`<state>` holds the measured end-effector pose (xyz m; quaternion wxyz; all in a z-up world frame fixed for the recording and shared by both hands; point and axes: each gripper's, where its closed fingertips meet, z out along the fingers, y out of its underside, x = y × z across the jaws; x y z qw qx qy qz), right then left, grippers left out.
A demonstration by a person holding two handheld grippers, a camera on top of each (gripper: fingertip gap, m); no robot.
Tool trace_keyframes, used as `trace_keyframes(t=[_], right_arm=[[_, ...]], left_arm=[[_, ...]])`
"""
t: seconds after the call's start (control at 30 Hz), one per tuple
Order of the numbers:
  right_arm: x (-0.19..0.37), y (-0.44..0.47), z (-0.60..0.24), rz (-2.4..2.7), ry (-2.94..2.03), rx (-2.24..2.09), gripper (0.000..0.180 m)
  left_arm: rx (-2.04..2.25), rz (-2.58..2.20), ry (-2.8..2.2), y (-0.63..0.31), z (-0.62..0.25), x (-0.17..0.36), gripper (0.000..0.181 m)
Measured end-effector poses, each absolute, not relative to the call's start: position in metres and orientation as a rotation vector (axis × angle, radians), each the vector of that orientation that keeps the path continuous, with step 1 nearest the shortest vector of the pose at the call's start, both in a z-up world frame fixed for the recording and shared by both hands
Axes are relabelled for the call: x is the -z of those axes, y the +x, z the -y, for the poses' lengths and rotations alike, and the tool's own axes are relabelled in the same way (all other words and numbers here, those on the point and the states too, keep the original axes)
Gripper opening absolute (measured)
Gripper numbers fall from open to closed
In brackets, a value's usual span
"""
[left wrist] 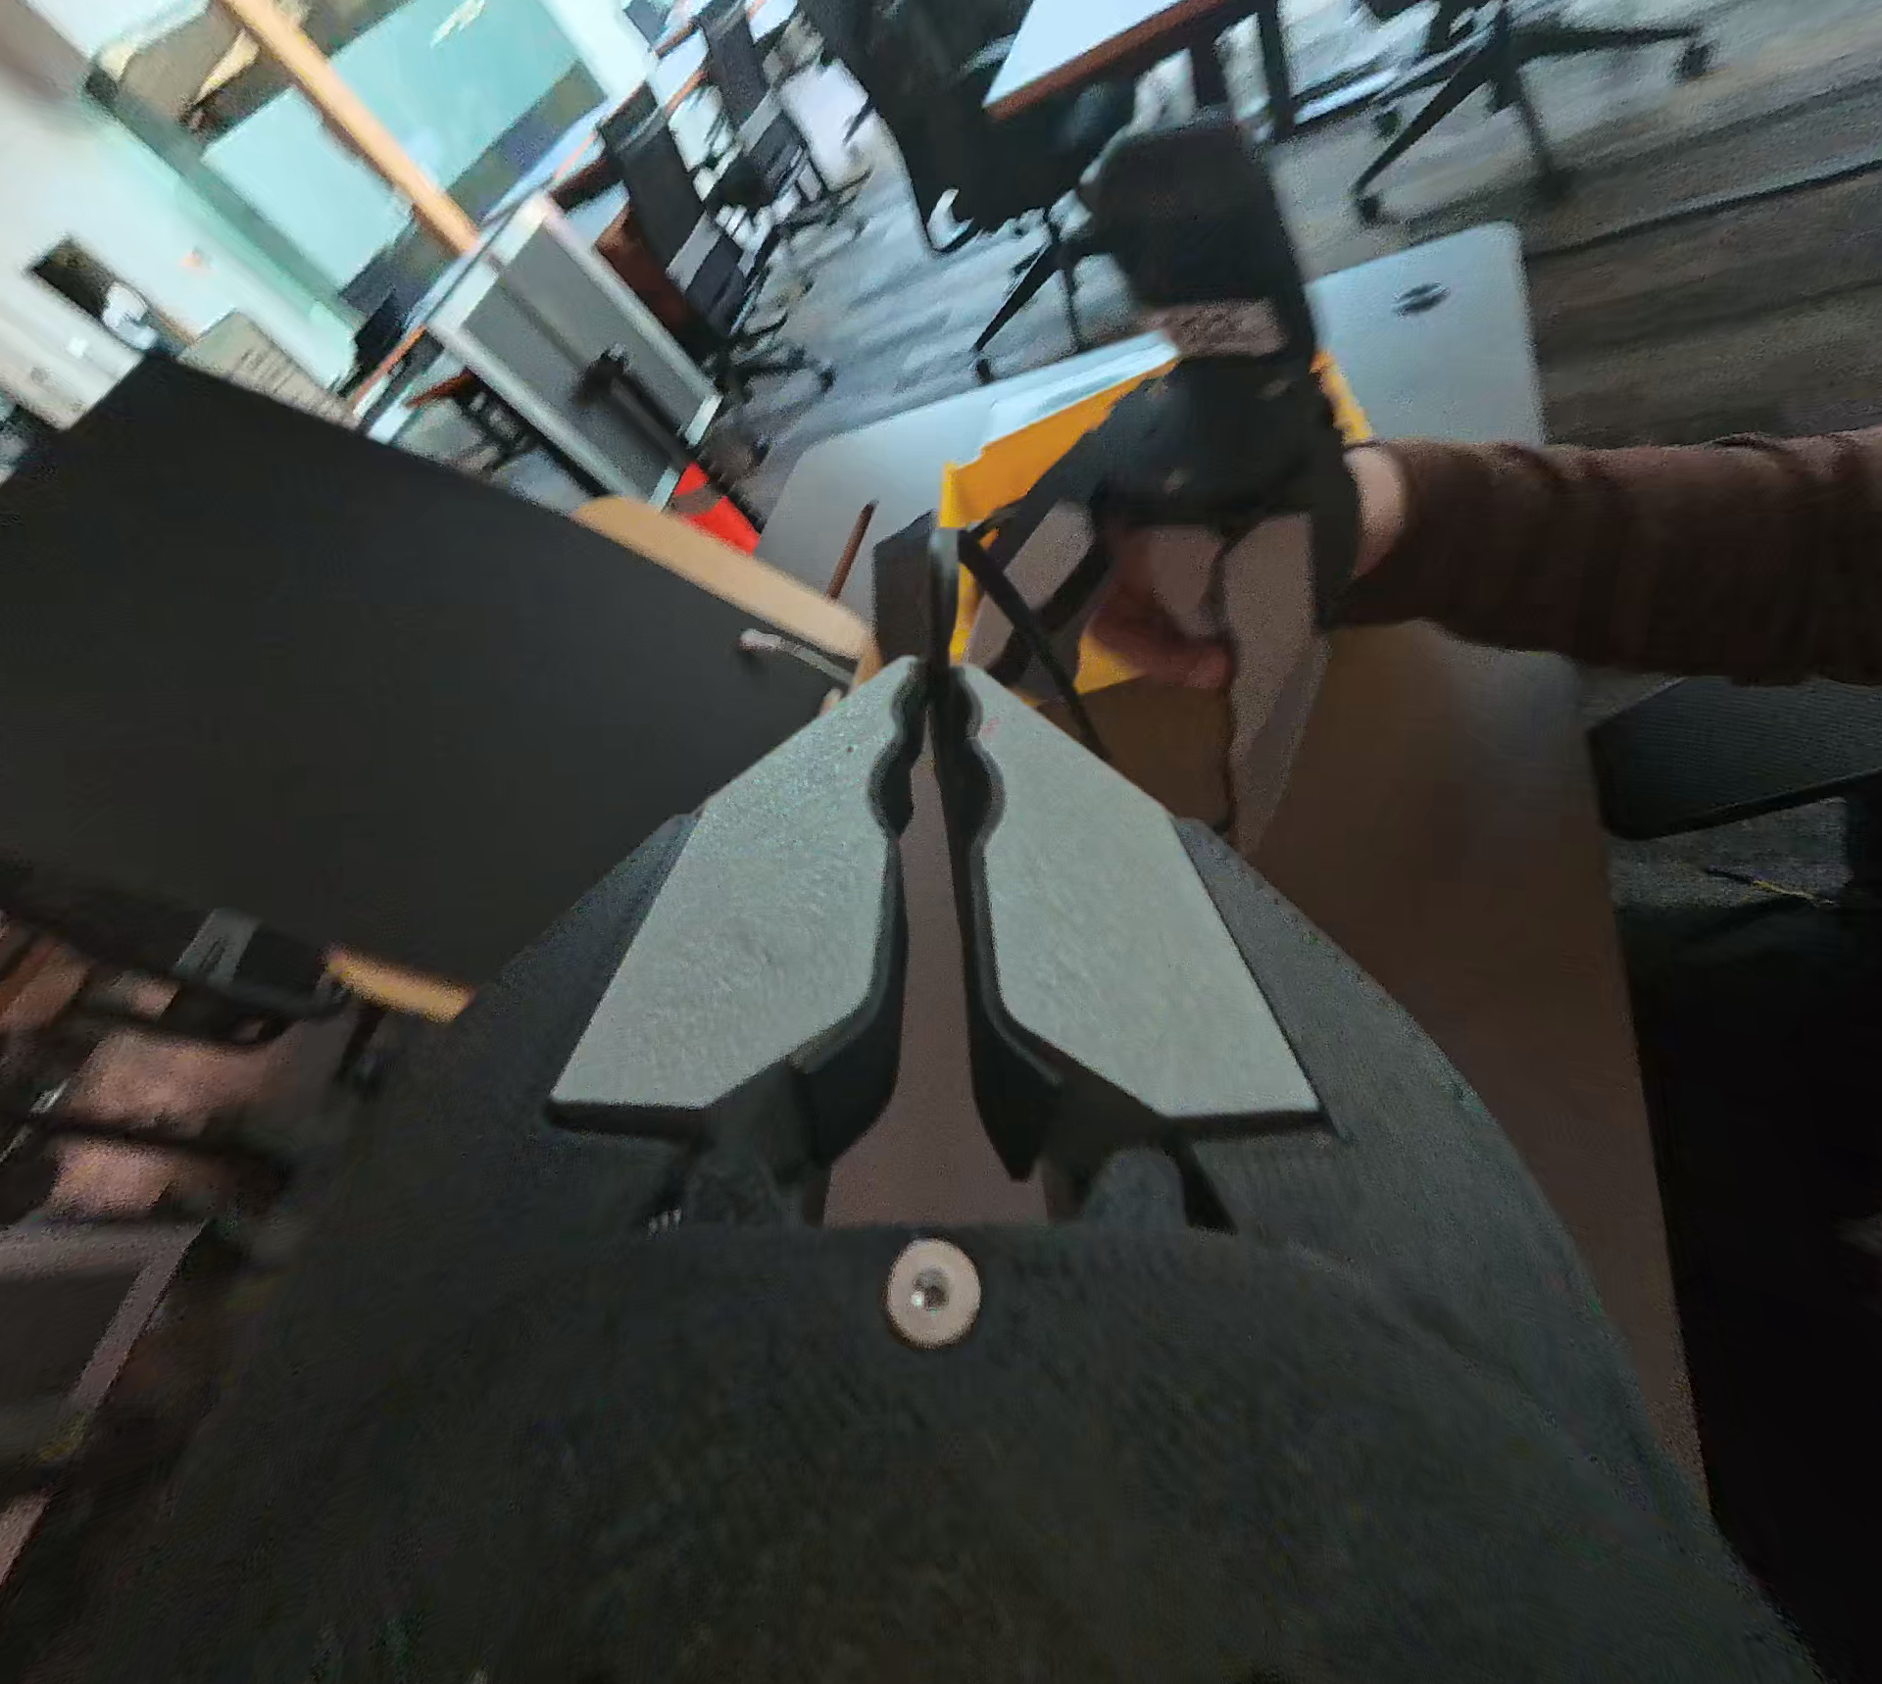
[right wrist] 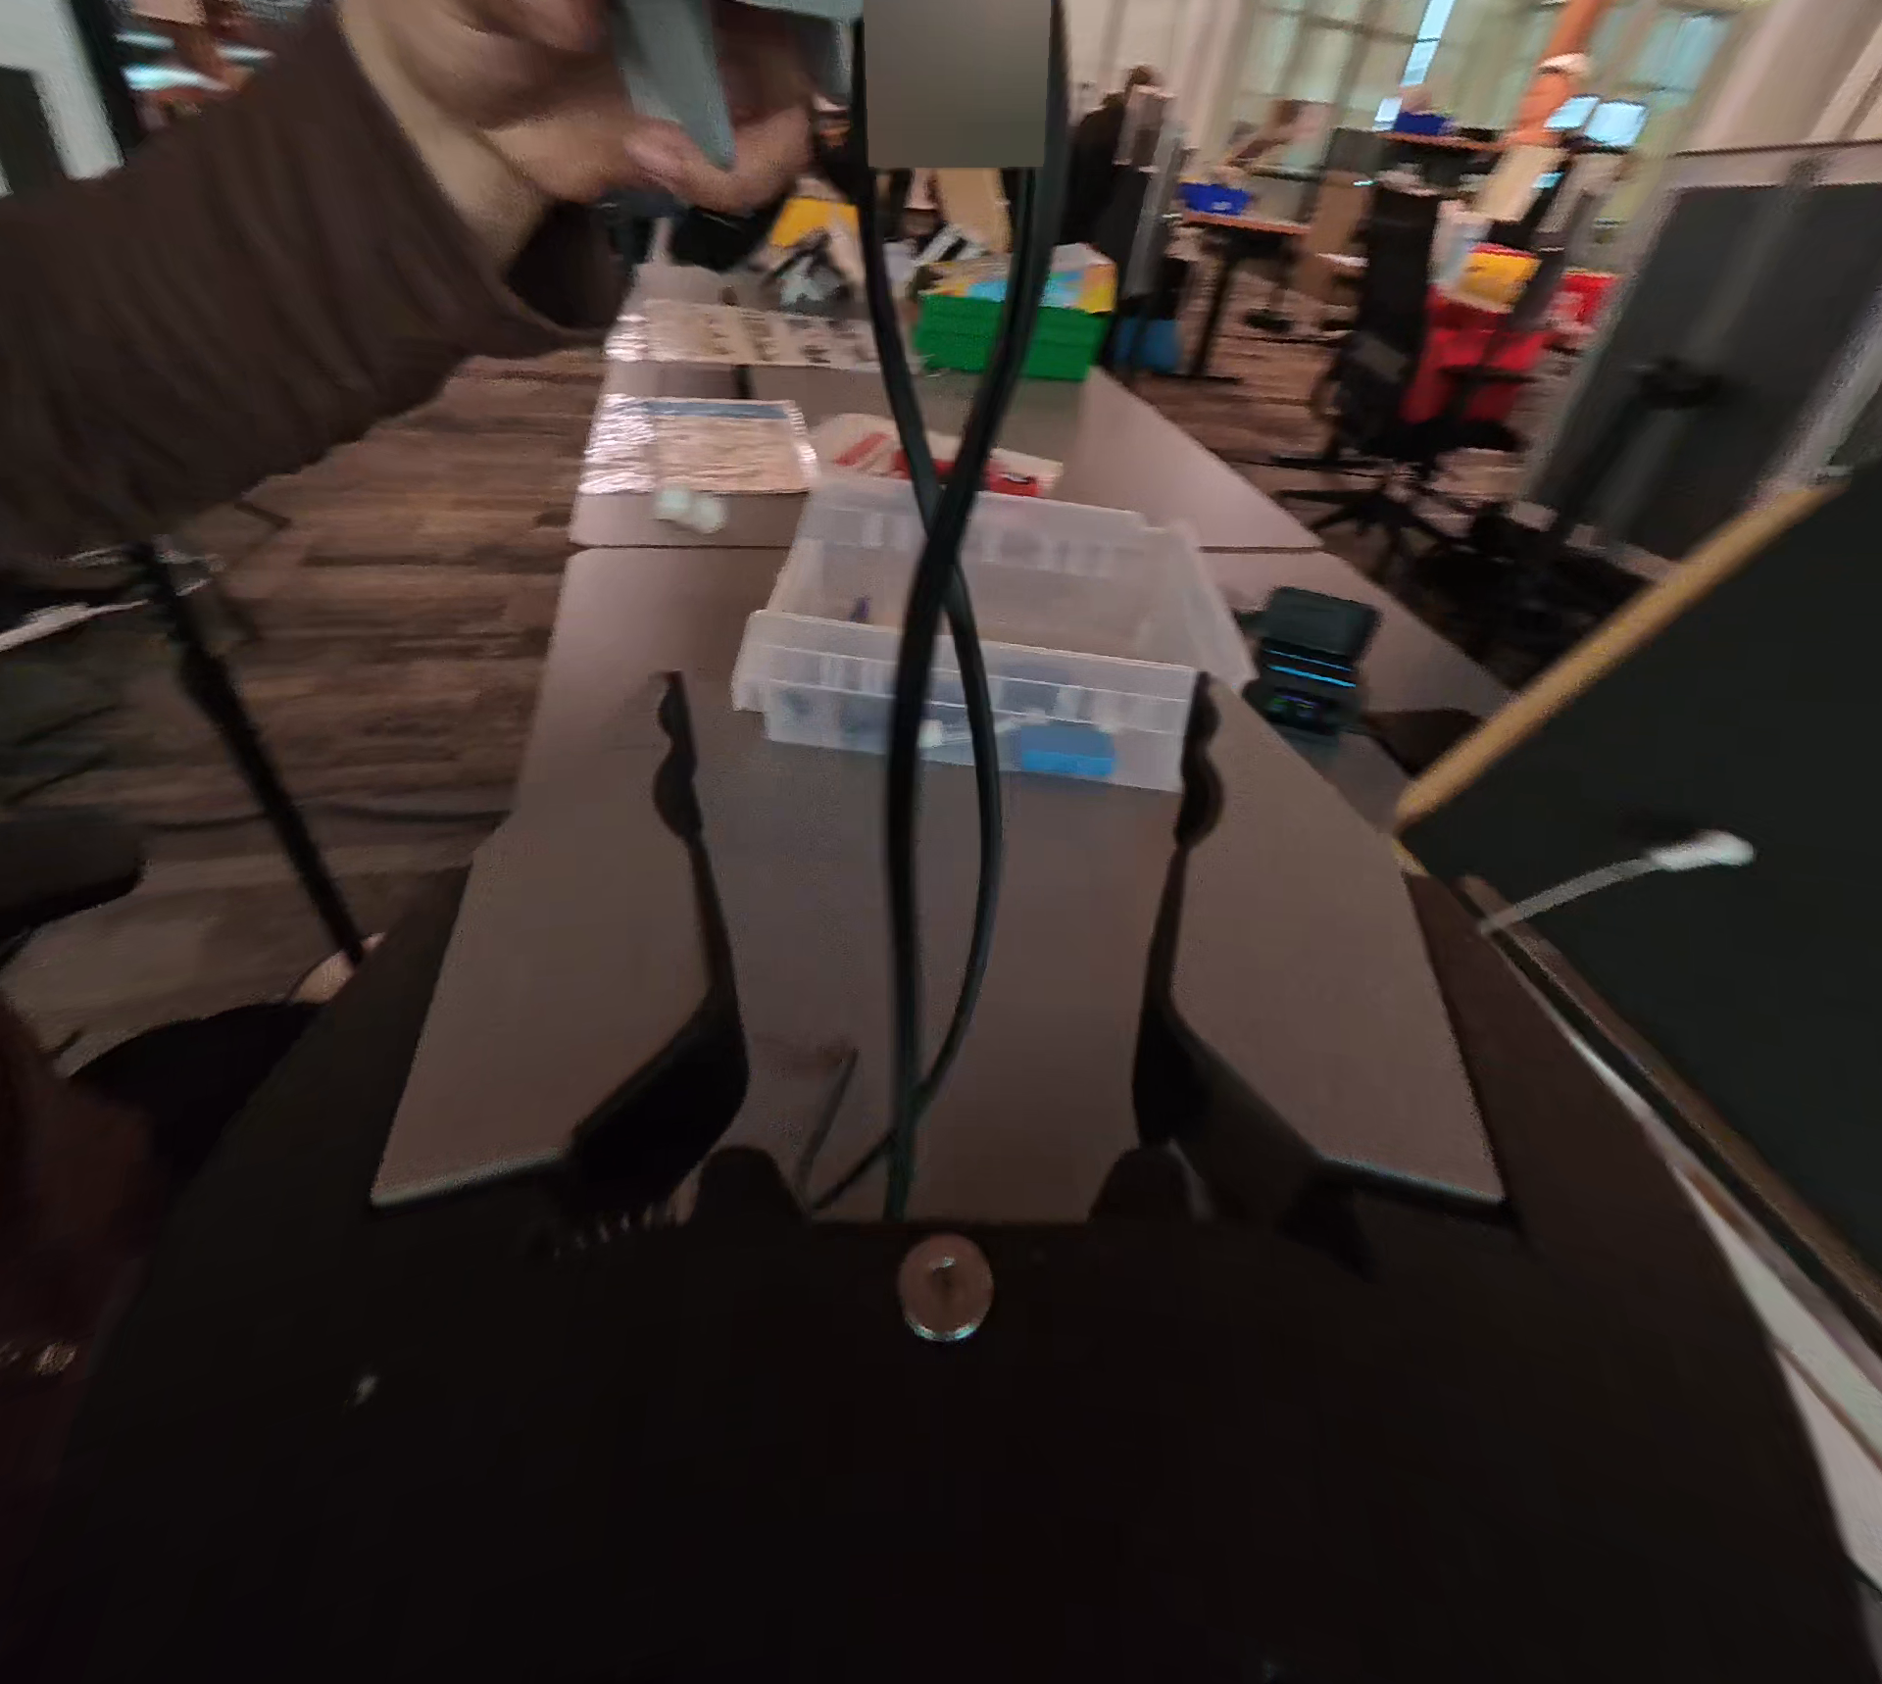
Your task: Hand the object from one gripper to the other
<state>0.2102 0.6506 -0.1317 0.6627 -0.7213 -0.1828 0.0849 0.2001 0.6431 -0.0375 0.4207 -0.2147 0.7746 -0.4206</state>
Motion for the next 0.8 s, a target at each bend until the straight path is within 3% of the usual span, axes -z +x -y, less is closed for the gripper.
trace_keyframes(t=[0.13, 0.2, 0.37, 0.43, 0.47, 0.63, 0.7, 0.77, 0.8], right_arm=[[0.174, 0.187, -0.675, 0.582, -1.759, -0.325, 0.040], [0.194, 0.182, -0.682, 0.622, -1.822, -0.368, 0.001], [0.221, 0.225, -0.700, 0.425, -1.940, -0.236, 0.000], [0.232, 0.247, -0.700, 0.338, -1.990, -0.175, 0.000], [0.236, 0.252, -0.697, 0.323, -2.005, -0.180, 0.000], [0.253, 0.280, -0.688, 0.246, -2.096, -0.075, 0.001], [0.255, 0.289, -0.689, 0.219, -2.123, -0.042, 0.001], [0.252, 0.296, -0.693, 0.203, -2.139, -0.002, 0.001], [0.247, 0.296, -0.696, 0.205, -2.136, 0.020, 0.001]], left_arm=[[1.142, -1.983, -0.455, 0.195, -0.634, 0.058, 0.000], [1.152, -1.977, -0.491, 0.194, -0.644, 0.066, 0.000], [0.991, -1.876, -0.808, 0.187, -0.715, 0.099, 0.001], [0.980, -1.861, -0.934, 0.161, -0.746, 0.119, 0.021], [0.952, -1.851, -1.023, 0.147, -0.767, 0.133, 0.019], [0.857, -1.873, -1.529, 0.065, -0.844, 0.234, 0.069], [1.008, -1.885, -1.638, 0.054, -0.834, 0.268, 0.073], [1.051, -1.868, -1.697, 0.060, -0.823, 0.297, 0.057], [1.032, -1.827, -1.713, 0.068, -0.822, 0.306, 0.067]])
